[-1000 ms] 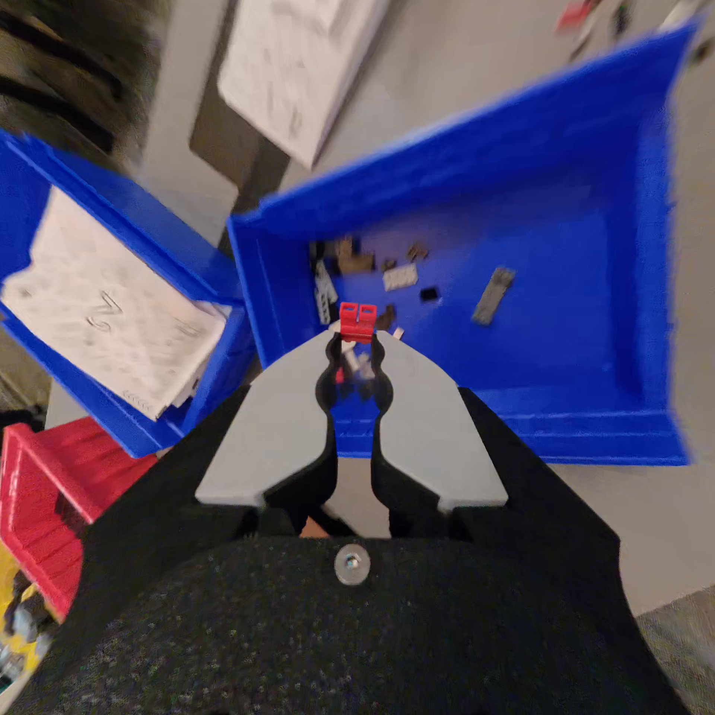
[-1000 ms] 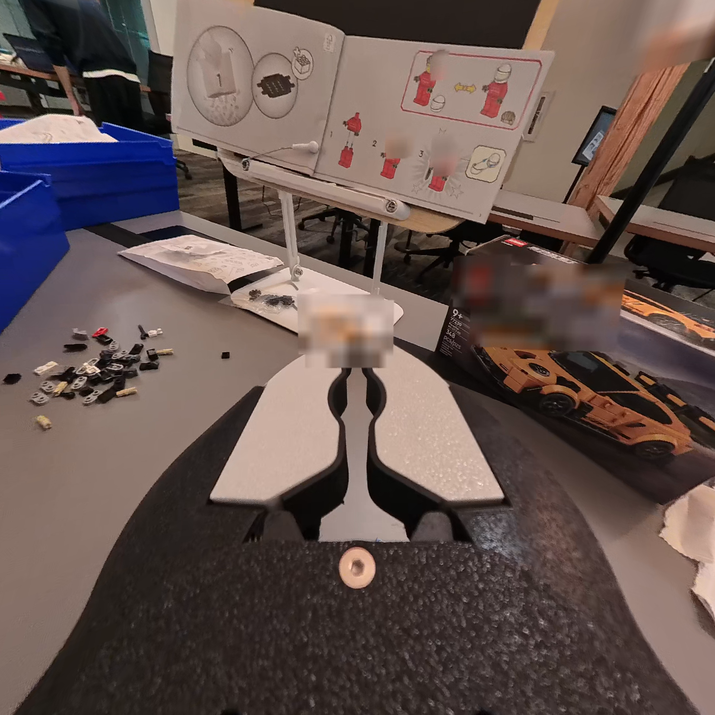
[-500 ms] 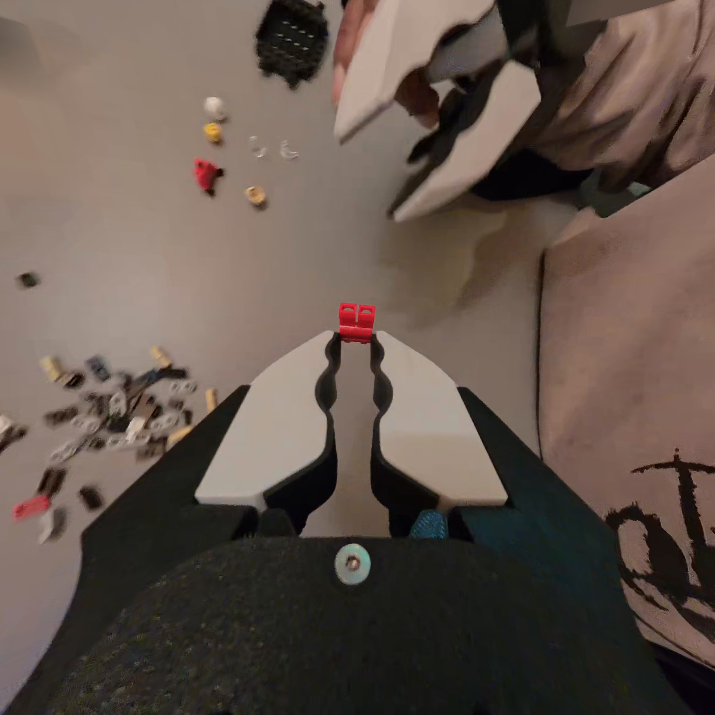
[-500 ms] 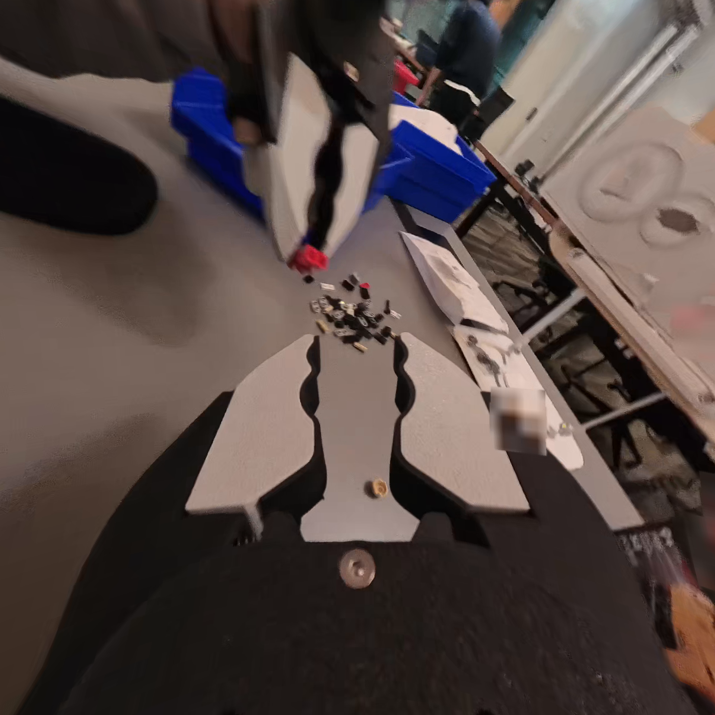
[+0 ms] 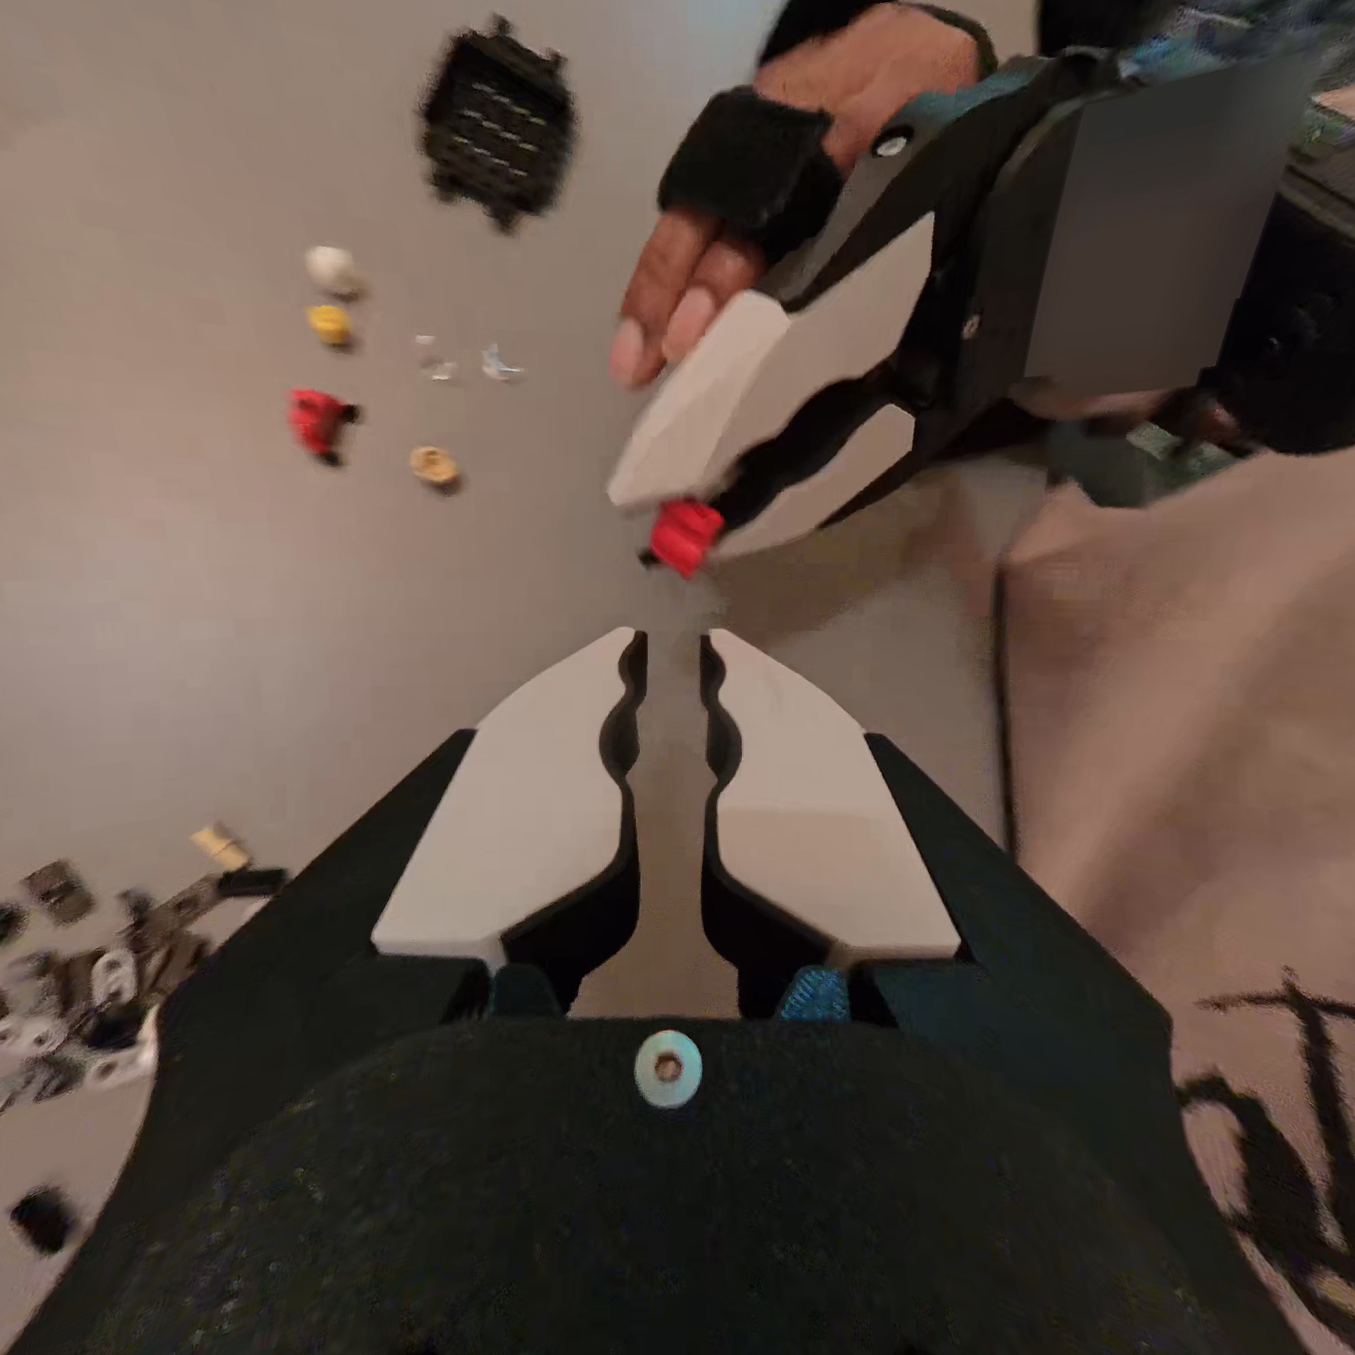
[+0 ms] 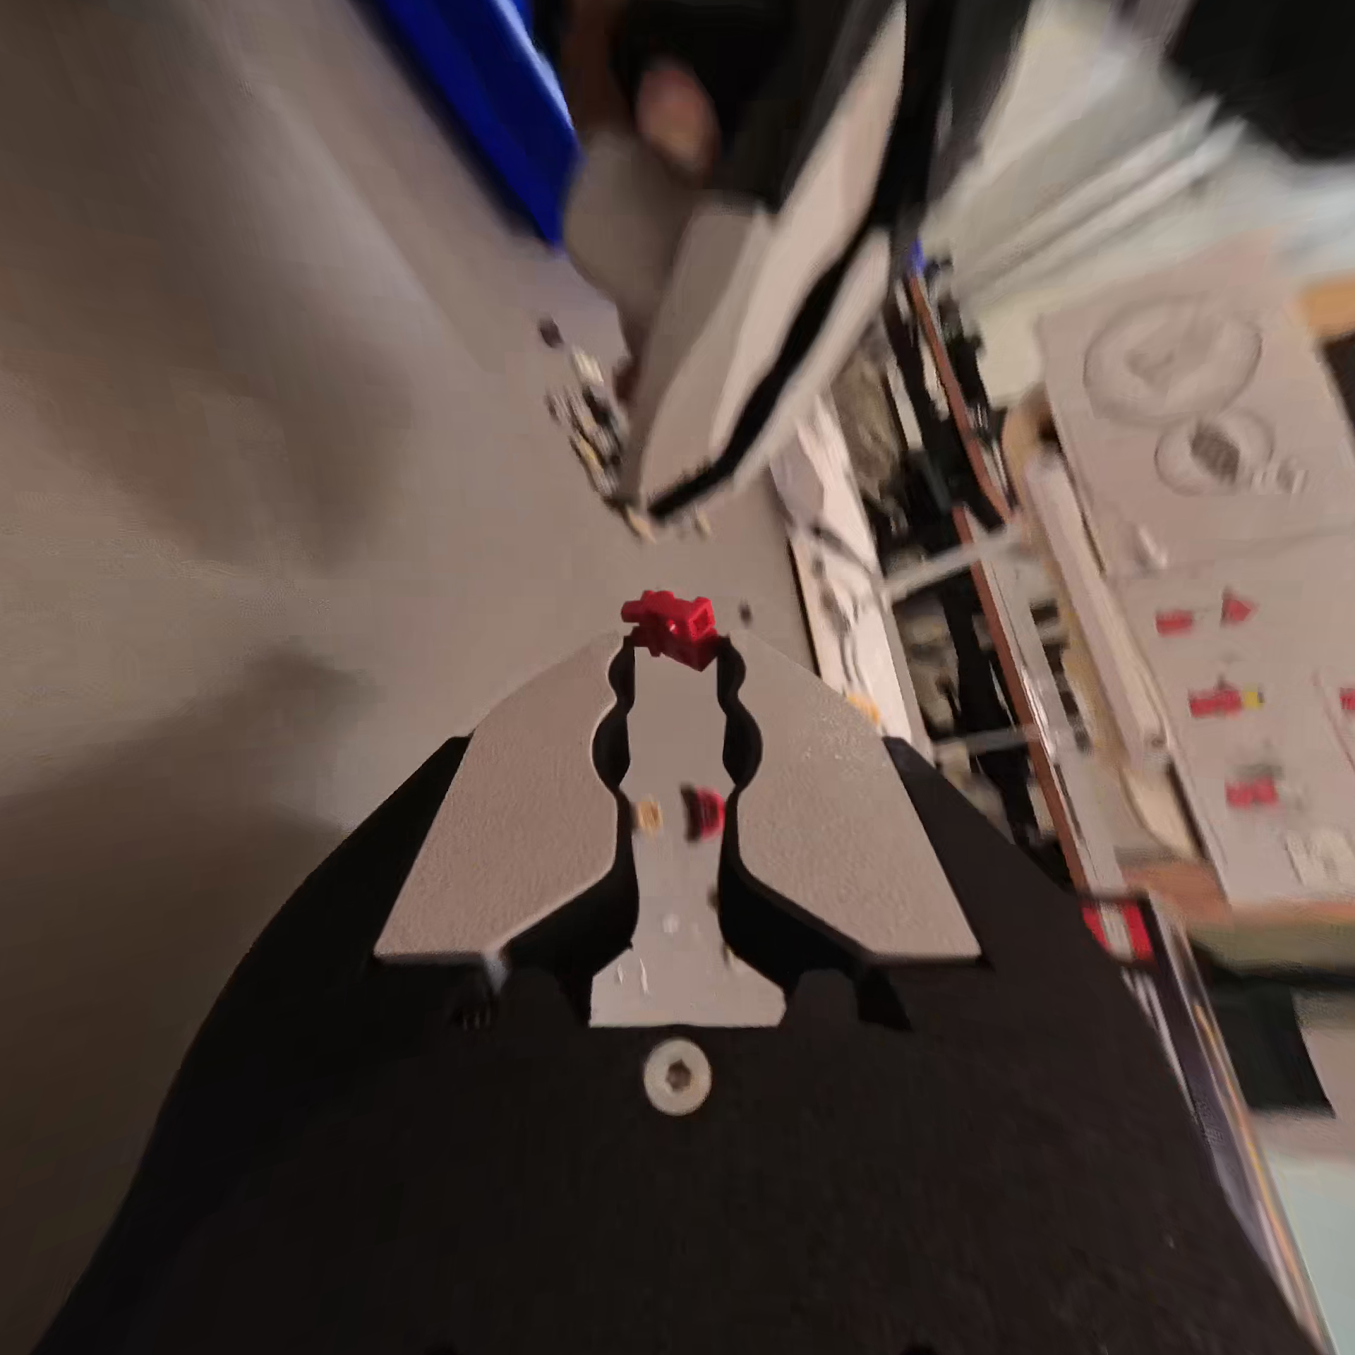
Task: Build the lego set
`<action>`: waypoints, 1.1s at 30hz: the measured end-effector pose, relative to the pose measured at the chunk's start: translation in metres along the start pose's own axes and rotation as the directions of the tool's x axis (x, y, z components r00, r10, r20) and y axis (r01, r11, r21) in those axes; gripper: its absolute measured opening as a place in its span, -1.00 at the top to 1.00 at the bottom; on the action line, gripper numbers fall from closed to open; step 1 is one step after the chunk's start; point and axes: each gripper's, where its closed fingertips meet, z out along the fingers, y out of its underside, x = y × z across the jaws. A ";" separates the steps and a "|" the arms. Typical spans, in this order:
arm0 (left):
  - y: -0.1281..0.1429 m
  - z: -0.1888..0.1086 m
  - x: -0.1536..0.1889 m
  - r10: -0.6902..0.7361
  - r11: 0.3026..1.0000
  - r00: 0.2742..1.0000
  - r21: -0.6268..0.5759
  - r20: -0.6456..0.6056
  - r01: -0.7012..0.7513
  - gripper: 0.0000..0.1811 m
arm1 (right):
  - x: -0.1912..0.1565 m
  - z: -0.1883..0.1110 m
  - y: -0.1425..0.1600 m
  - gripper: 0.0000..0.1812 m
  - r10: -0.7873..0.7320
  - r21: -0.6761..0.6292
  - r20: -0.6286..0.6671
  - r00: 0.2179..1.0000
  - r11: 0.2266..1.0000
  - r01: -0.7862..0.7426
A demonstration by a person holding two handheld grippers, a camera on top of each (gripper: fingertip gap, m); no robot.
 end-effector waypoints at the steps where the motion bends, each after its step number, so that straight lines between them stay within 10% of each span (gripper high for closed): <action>1: -0.001 -0.002 -0.008 -0.013 0.999 0.999 0.038 0.044 0.012 0.85 | 0.006 0.005 0.024 0.77 -0.002 -0.110 -0.028 1.000 0.994 -0.001; 5: -0.009 -0.013 -0.036 -0.044 0.974 0.966 0.224 0.254 -0.014 0.85 | 0.008 0.014 0.105 0.76 -0.024 -0.455 -0.025 0.999 0.890 0.010; 9: -0.016 -0.027 -0.048 -0.090 0.929 0.916 0.365 0.391 -0.065 0.85 | -0.002 0.015 0.109 0.76 0.094 -0.483 0.014 0.995 0.872 -0.076; 21: -0.024 -0.087 -0.079 -0.303 0.742 0.709 0.625 0.637 -0.244 1.00 | 0.067 -0.002 0.069 0.70 0.683 -0.041 -0.213 0.699 0.708 -0.705; 24: -0.022 -0.110 -0.085 -0.359 0.707 0.598 0.627 0.717 -0.327 1.00 | 0.108 -0.011 0.074 0.99 0.723 0.109 -0.386 0.573 0.652 -0.750; 33: -0.014 -0.139 -0.091 -0.350 0.717 0.419 0.527 0.838 -0.456 1.00 | 0.194 0.021 0.076 1.00 0.737 0.278 -0.530 0.420 0.619 -0.735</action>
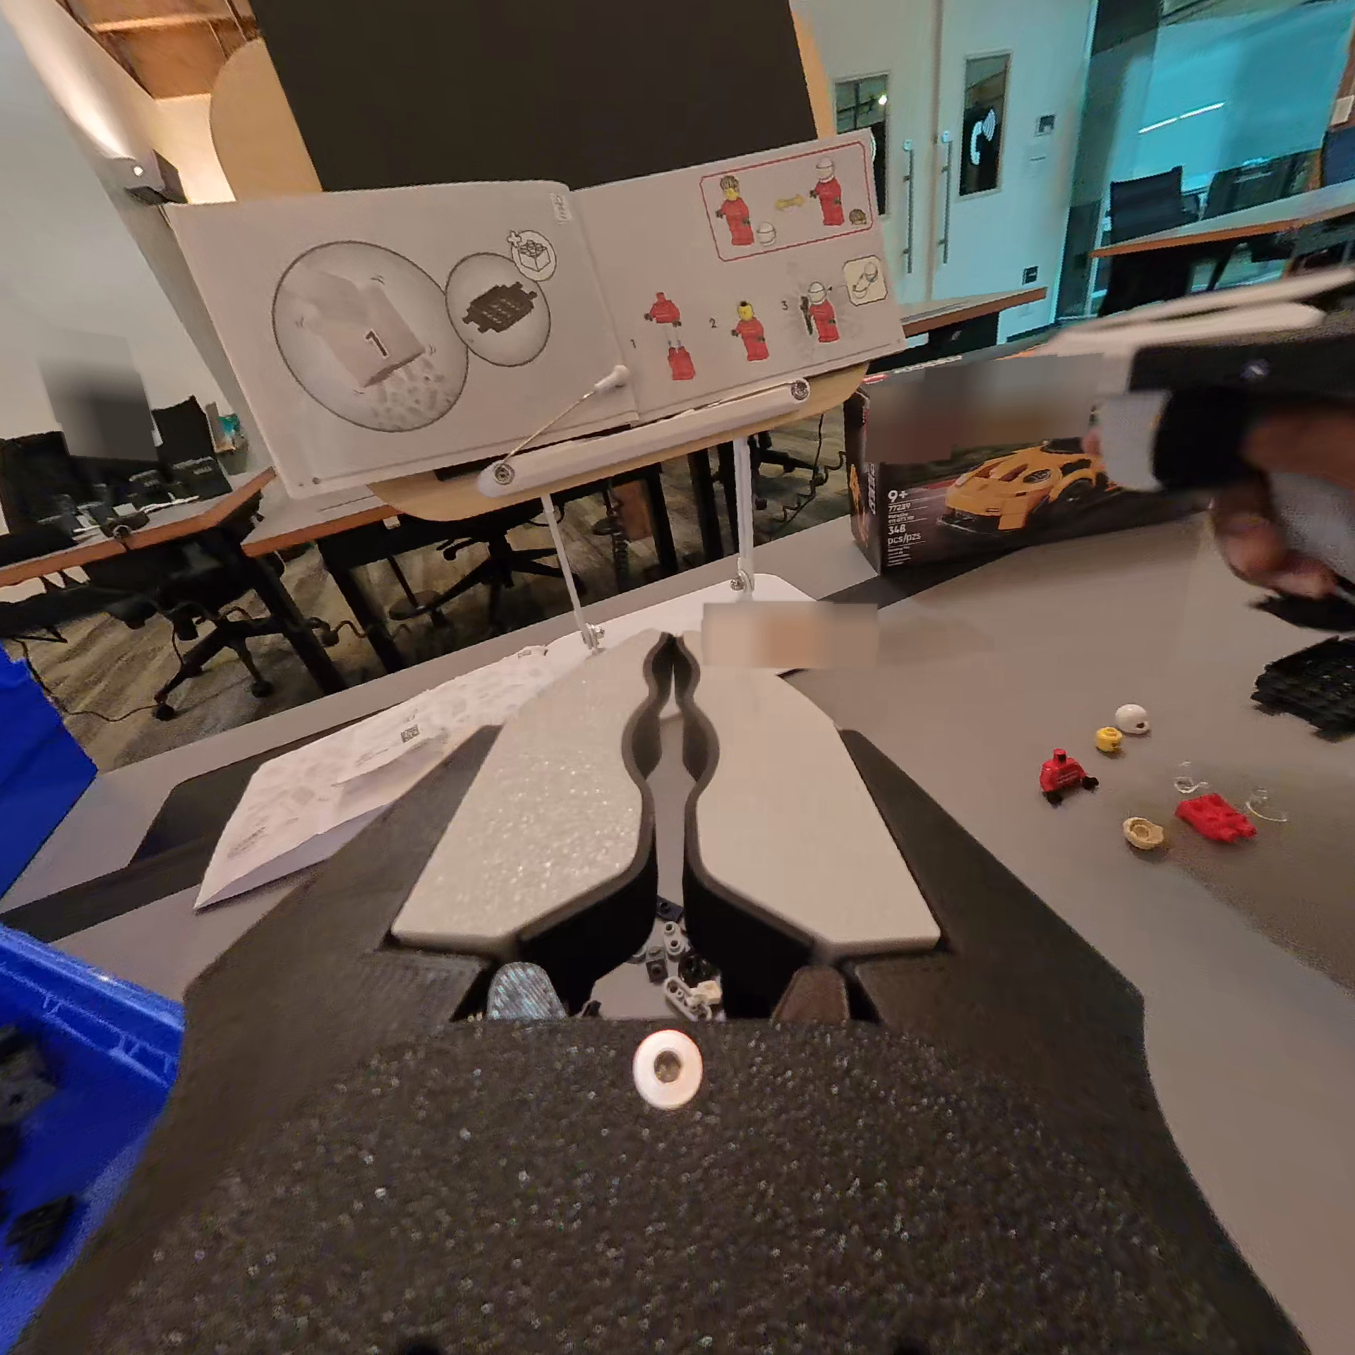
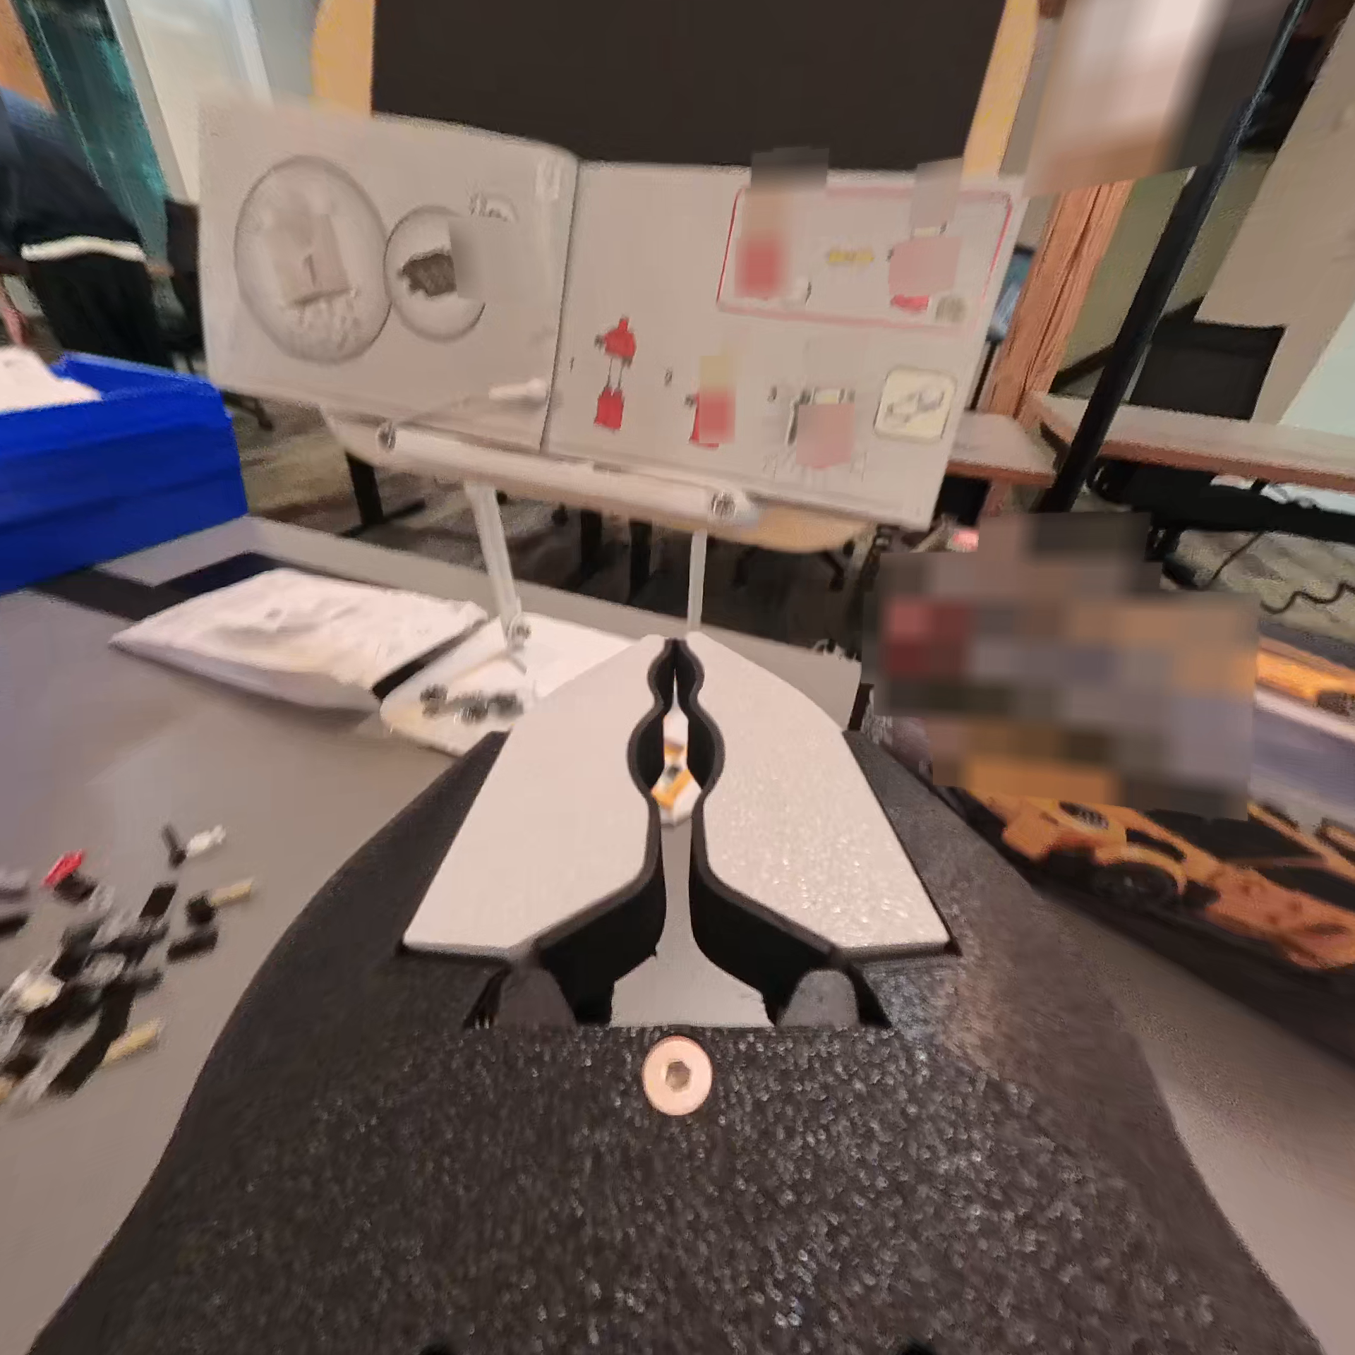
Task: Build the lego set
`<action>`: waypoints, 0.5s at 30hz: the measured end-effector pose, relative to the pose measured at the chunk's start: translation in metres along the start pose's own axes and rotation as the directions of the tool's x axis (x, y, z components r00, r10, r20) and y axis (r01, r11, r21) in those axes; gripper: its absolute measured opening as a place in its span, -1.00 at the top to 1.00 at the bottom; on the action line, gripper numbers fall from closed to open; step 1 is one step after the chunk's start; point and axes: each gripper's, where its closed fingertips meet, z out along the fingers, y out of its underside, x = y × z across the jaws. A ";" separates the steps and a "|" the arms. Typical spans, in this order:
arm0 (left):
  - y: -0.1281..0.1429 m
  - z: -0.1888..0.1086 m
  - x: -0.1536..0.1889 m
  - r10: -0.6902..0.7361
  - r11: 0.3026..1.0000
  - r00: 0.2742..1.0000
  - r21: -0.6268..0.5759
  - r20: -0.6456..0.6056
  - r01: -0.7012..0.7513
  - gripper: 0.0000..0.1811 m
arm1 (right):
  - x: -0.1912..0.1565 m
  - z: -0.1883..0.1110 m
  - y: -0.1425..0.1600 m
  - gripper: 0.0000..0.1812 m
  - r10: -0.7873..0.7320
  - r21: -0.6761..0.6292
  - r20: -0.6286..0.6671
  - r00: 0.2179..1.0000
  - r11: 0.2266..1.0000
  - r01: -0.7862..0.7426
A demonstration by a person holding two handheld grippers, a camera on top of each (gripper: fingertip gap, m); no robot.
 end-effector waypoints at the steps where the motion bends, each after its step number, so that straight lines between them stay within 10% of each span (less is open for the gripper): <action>1: 0.001 0.000 -0.001 -0.003 1.000 1.000 -0.003 -0.002 0.003 1.00 | 0.003 0.012 -0.010 1.00 0.005 0.029 -0.001 1.000 1.000 -0.005; 15: 0.025 0.005 -0.012 0.038 0.997 0.999 -0.067 0.010 -0.037 1.00 | 0.033 0.165 -0.085 1.00 -0.087 0.097 -0.067 0.994 0.991 0.094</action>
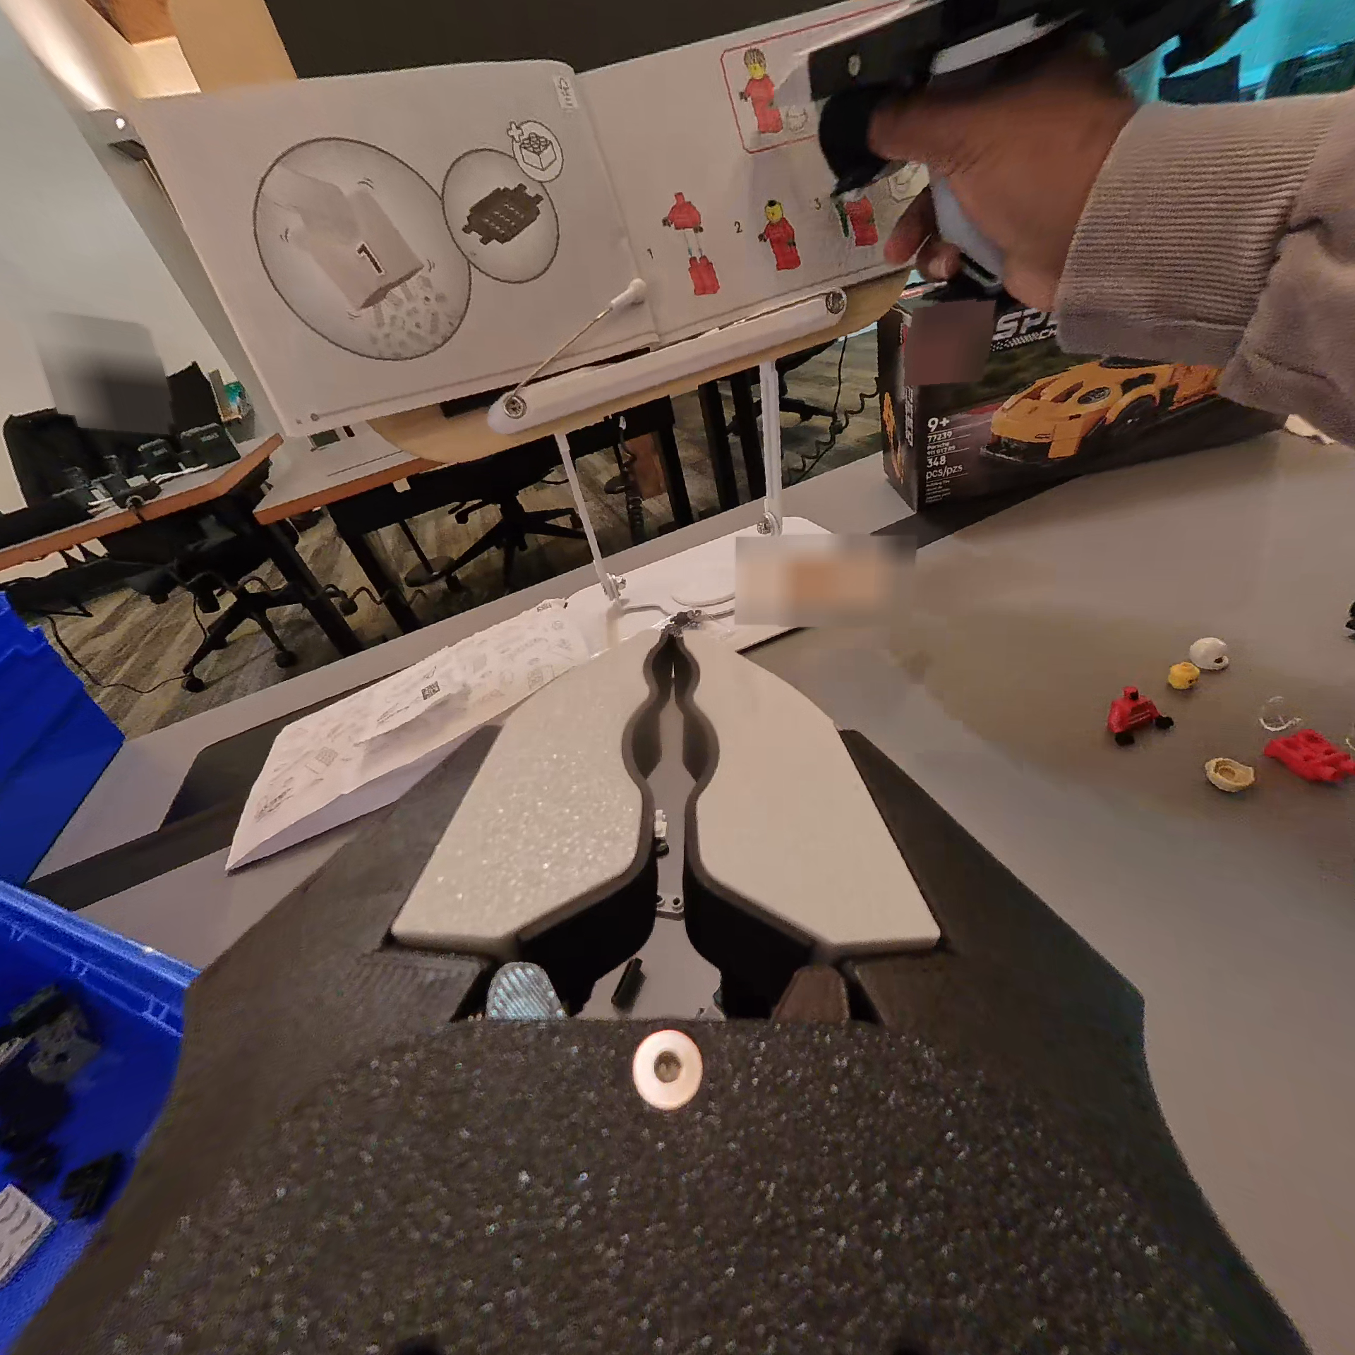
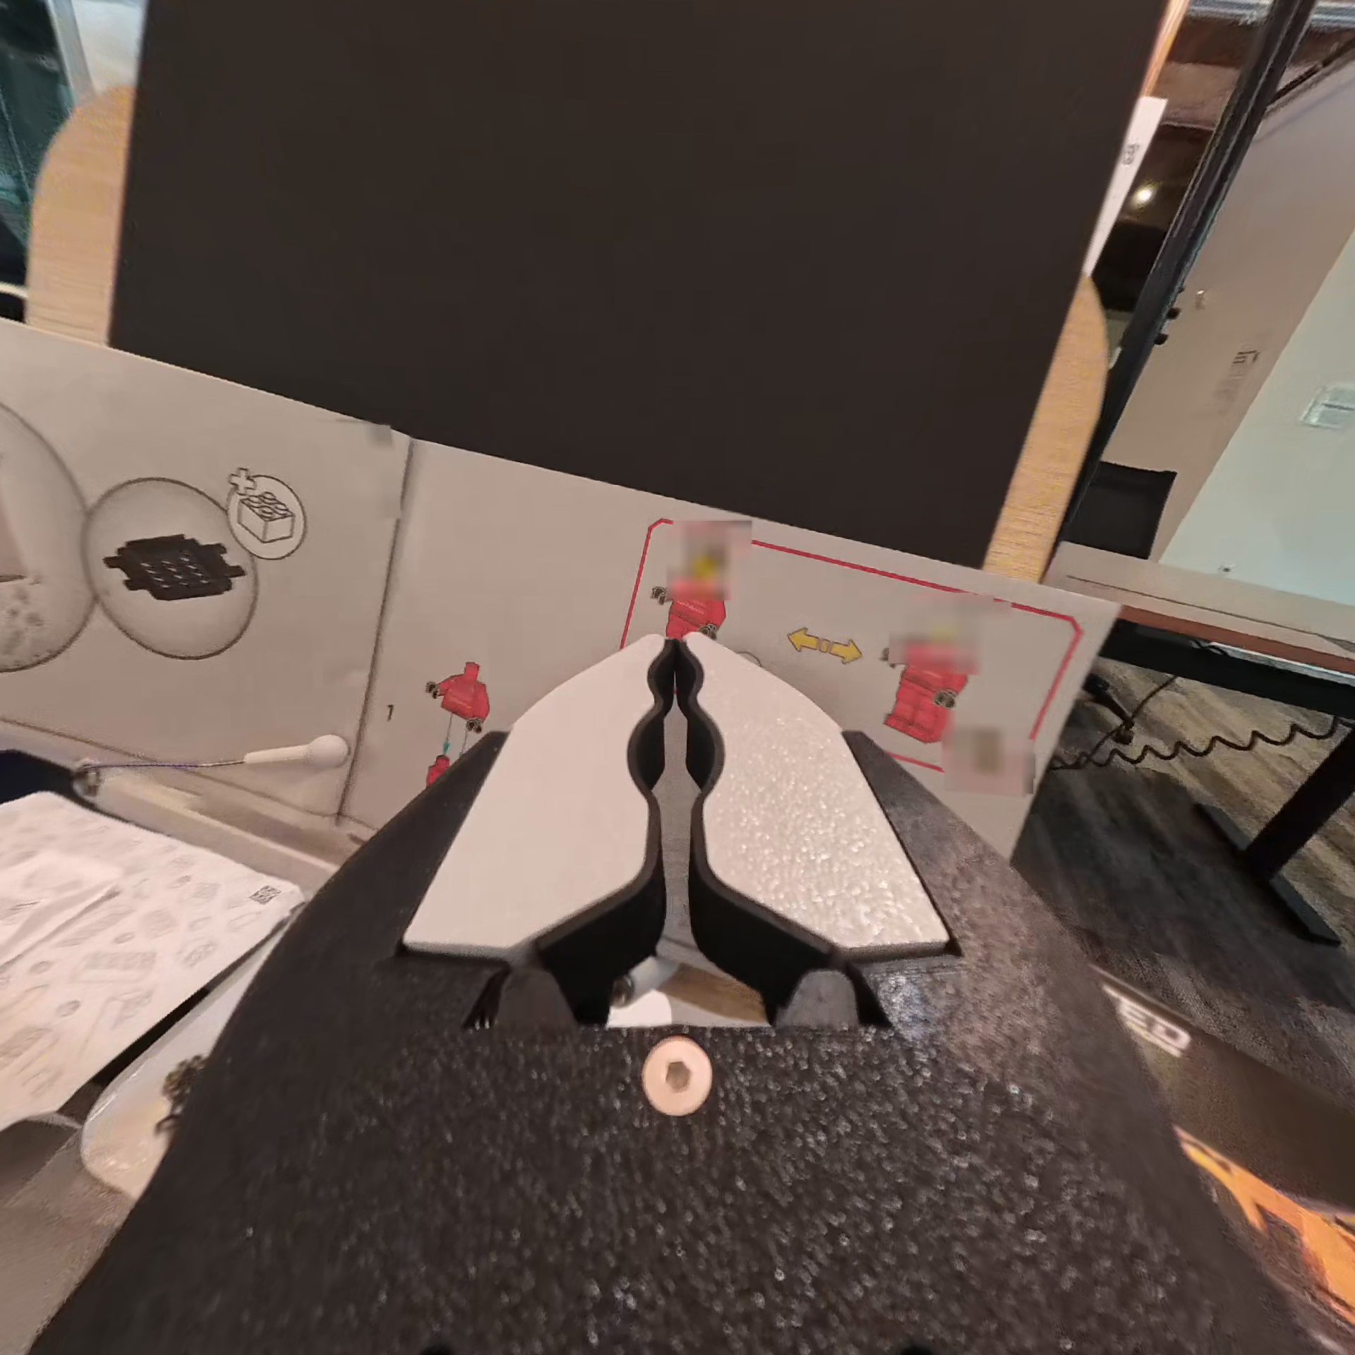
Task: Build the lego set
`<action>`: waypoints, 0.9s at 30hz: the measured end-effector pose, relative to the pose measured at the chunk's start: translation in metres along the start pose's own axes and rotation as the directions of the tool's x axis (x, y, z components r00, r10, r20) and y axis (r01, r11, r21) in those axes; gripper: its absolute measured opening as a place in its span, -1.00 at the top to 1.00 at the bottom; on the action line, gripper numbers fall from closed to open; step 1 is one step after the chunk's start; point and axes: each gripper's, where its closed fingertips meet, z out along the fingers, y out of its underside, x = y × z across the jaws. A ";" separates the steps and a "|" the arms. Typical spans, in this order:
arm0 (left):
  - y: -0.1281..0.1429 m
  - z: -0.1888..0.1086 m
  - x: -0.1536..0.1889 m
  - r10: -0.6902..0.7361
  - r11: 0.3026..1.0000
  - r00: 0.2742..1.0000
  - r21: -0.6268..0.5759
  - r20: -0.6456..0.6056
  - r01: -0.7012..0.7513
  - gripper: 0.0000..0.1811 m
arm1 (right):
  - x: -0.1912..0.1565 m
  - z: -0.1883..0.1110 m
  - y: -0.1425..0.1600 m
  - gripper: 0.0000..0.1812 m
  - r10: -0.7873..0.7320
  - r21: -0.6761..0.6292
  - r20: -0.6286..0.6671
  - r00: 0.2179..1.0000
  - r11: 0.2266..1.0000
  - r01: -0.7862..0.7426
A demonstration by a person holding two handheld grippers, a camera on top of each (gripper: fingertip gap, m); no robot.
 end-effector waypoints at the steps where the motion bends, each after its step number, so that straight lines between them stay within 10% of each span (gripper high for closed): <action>1: 0.000 0.000 0.000 0.002 1.000 1.000 0.000 0.000 -0.002 1.00 | -0.001 0.004 0.001 1.00 -0.007 -0.001 0.000 1.000 1.000 0.007; 27: 0.015 0.006 0.006 0.015 0.999 0.999 -0.048 -0.035 -0.017 1.00 | 0.013 -0.006 0.021 1.00 -0.012 -0.032 -0.009 1.000 0.999 0.012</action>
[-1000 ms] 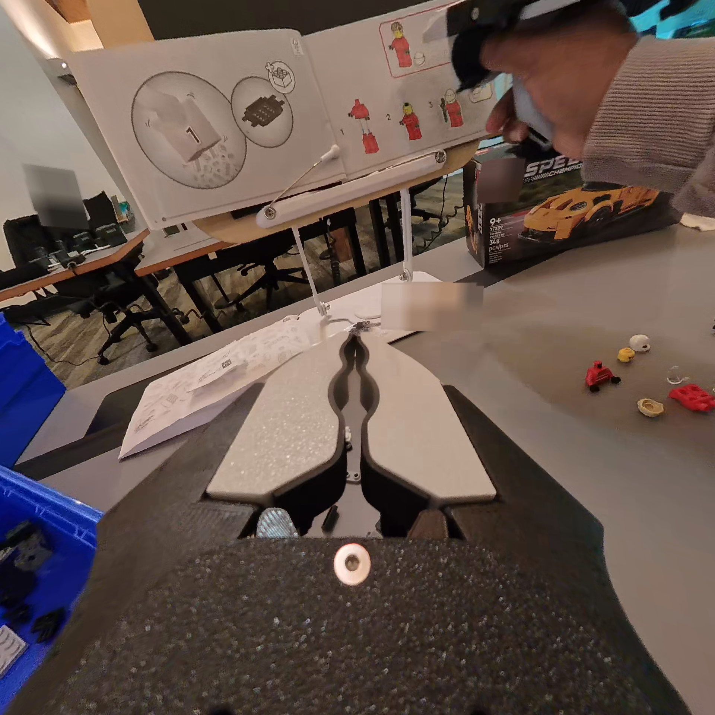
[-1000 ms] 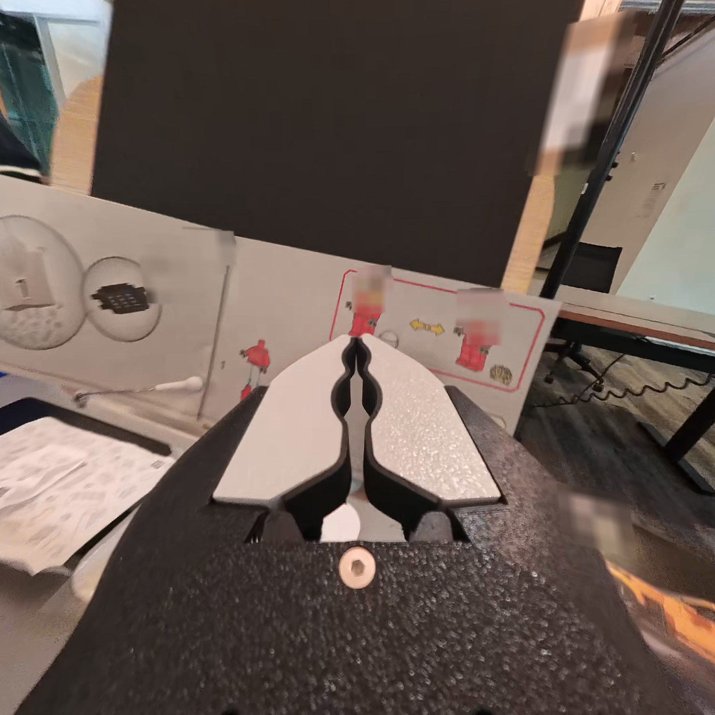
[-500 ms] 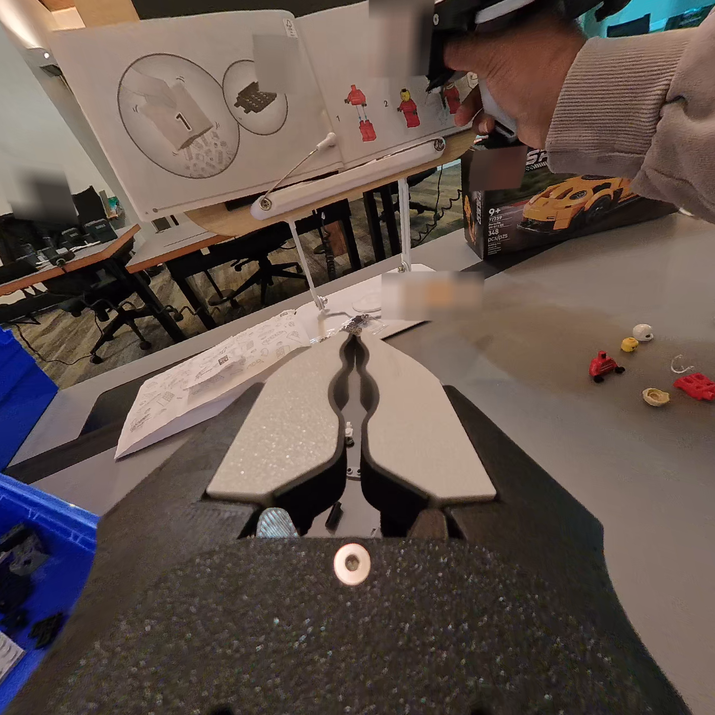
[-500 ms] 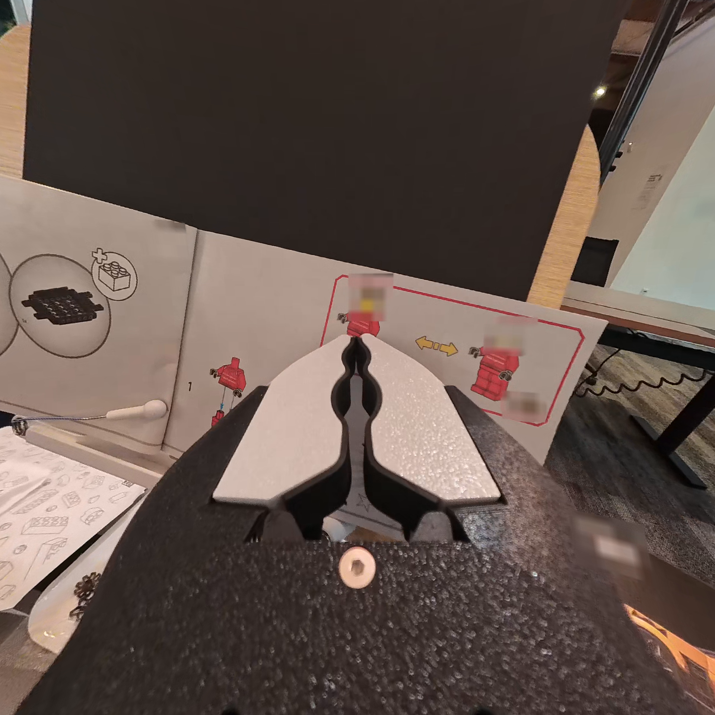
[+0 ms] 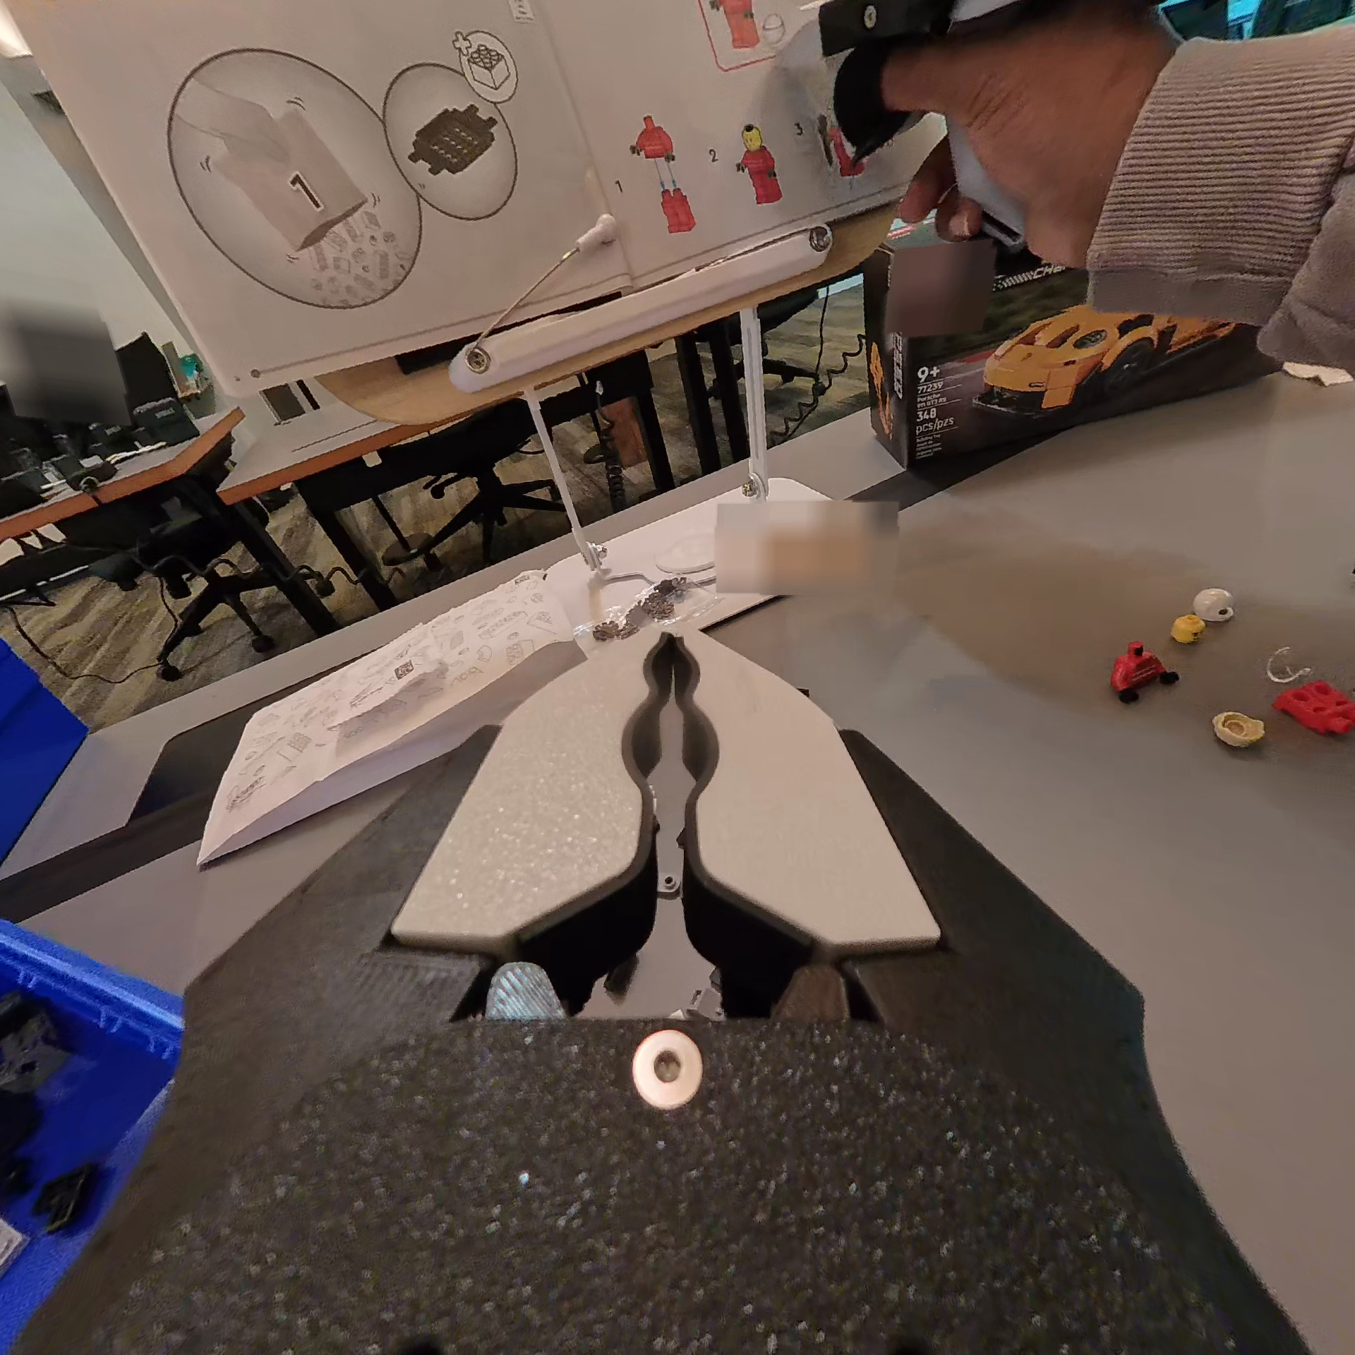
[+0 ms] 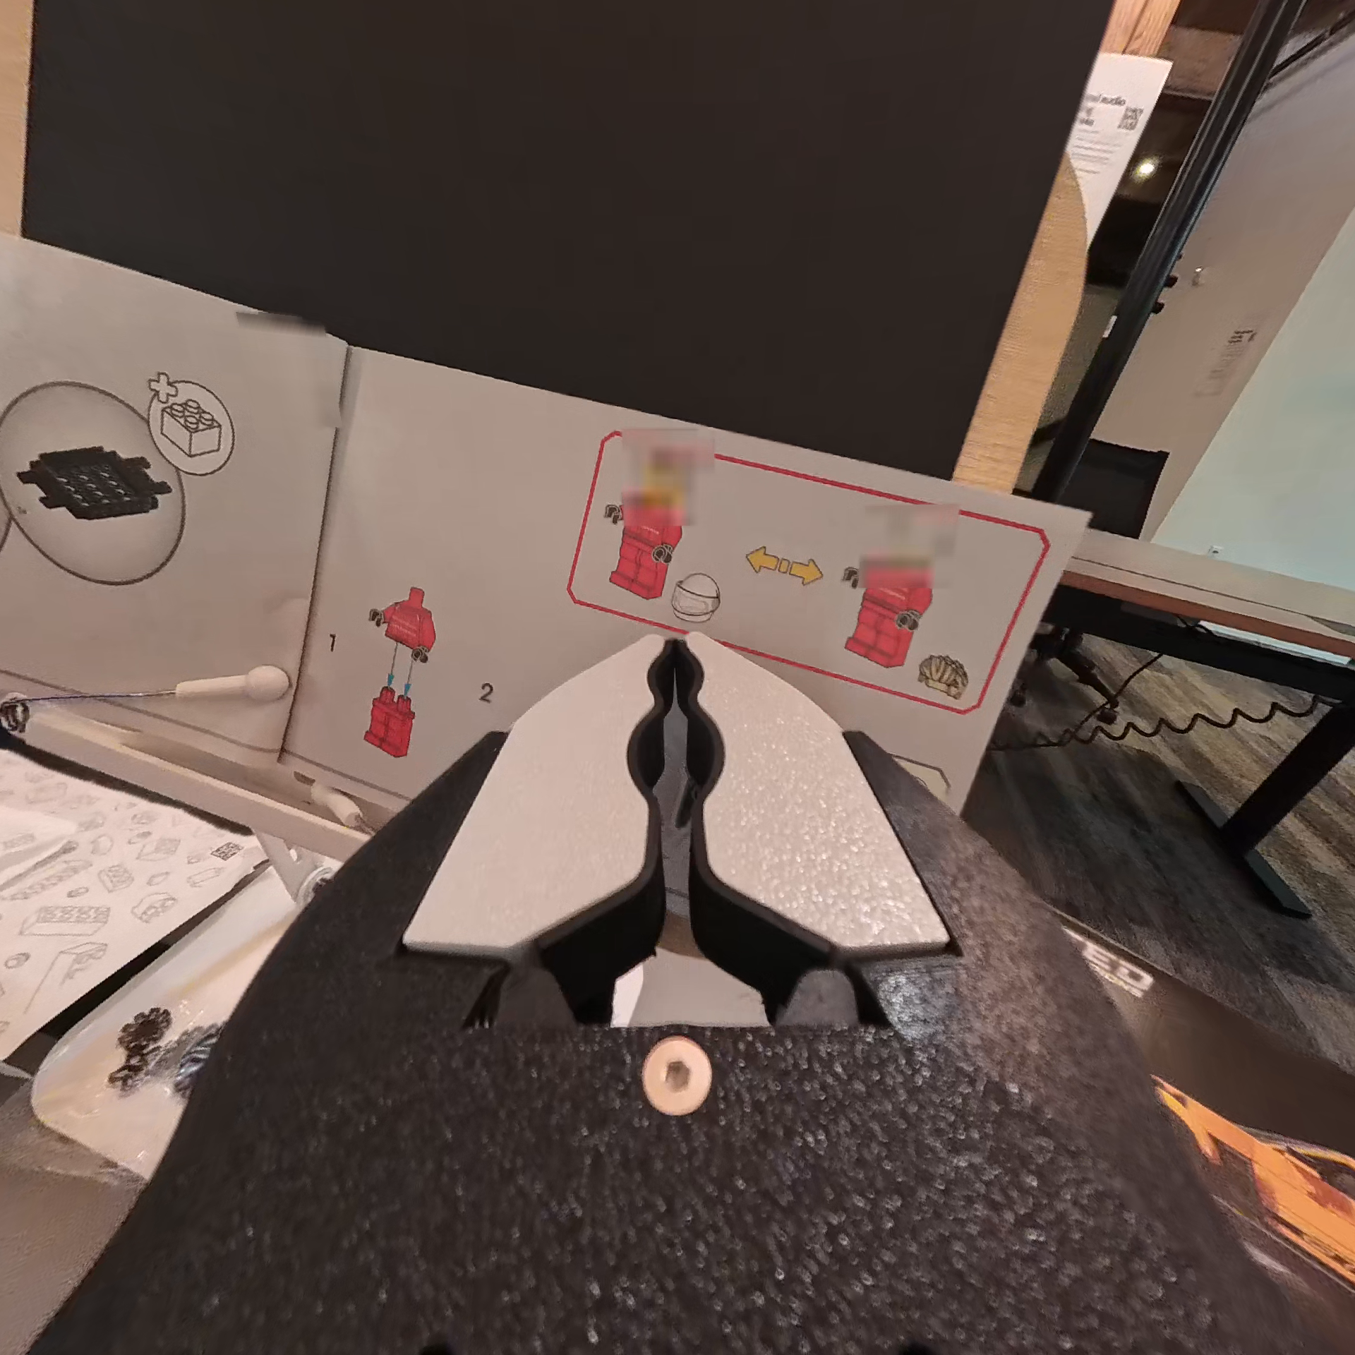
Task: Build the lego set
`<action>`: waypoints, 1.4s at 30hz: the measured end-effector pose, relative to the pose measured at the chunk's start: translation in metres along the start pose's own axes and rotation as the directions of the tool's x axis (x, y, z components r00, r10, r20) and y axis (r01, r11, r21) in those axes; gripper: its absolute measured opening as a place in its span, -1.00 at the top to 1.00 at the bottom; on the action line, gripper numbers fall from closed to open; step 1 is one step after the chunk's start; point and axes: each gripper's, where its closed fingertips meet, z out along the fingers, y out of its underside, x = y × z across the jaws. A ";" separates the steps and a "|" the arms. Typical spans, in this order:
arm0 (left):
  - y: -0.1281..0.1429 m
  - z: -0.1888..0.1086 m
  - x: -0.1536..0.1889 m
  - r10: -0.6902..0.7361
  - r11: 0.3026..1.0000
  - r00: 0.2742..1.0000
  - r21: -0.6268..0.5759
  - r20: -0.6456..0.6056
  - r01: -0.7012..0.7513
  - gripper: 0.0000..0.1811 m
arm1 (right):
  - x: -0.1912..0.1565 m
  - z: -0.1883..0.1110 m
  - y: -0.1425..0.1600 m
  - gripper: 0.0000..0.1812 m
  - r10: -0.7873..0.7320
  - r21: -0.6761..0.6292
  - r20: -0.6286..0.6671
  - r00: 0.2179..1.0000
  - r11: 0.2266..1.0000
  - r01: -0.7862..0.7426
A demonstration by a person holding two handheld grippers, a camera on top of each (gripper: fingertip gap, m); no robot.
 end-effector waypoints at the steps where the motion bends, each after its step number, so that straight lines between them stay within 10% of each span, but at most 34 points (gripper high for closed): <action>1: 0.000 0.000 0.000 0.004 1.000 1.000 0.000 -0.001 -0.004 1.00 | 0.001 -0.001 0.000 1.00 0.000 0.002 -0.003 1.000 1.000 0.000; 42: 0.009 0.003 0.001 0.007 1.000 1.000 -0.019 0.006 -0.007 1.00 | 0.033 -0.021 0.011 0.97 0.039 0.039 -0.028 0.999 0.999 -0.038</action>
